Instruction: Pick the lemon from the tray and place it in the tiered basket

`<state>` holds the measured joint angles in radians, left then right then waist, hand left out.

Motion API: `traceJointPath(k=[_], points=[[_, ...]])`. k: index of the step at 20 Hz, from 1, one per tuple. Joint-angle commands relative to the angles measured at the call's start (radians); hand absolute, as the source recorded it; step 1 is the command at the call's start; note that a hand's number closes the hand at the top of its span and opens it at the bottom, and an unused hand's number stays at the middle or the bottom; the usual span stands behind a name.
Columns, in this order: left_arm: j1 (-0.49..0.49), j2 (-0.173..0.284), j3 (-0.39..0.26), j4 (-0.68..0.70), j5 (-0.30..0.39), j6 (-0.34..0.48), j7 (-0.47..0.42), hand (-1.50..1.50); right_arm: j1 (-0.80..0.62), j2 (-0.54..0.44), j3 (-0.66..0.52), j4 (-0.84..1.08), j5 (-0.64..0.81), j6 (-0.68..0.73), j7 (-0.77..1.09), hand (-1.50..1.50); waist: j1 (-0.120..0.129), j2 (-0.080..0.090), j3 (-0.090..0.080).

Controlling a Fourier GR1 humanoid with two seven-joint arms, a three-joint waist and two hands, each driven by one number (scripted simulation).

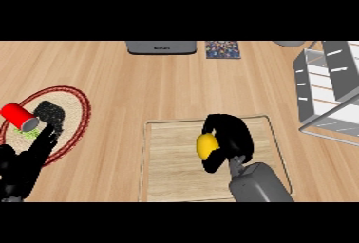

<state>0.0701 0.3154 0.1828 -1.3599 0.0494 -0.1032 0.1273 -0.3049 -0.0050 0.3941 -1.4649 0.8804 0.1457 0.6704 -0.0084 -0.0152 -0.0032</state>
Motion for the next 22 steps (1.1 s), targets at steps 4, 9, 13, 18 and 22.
traceJointPath(k=[4, 9, 13, 18, 22], points=[[-0.029, 0.017, 0.022, 0.026, 0.014, -0.012, 0.012, 0.0, -0.009, 0.005, 0.141, -0.274, 0.302, -0.077, 0.373, 1.5, -0.018, 0.003, 0.001], [-0.006, 0.03, 0.029, -0.071, 0.039, -0.027, 0.074, 0.0, -0.049, 0.005, 0.152, -0.449, 0.478, -0.015, 0.49, 1.5, -0.001, 0.006, 0.003], [-0.029, -0.019, 0.006, -0.004, 0.002, 0.002, 0.025, 0.0, -0.133, 0.005, 0.064, -0.545, 0.487, 0.118, 0.481, 1.5, 0.001, 0.012, 0.002], [-0.011, 0.01, 0.028, -0.005, -0.001, -0.028, 0.015, 0.0, -0.14, -0.013, -0.114, -0.603, 0.409, 0.085, 0.374, 1.5, 0.008, 0.014, 0.003], [-0.02, -0.029, 0.001, -0.052, -0.023, 0.002, 0.04, 0.0, -0.237, -0.063, -0.287, -0.455, 0.346, 0.014, 0.255, 1.5, 0.014, 0.016, 0.003]])
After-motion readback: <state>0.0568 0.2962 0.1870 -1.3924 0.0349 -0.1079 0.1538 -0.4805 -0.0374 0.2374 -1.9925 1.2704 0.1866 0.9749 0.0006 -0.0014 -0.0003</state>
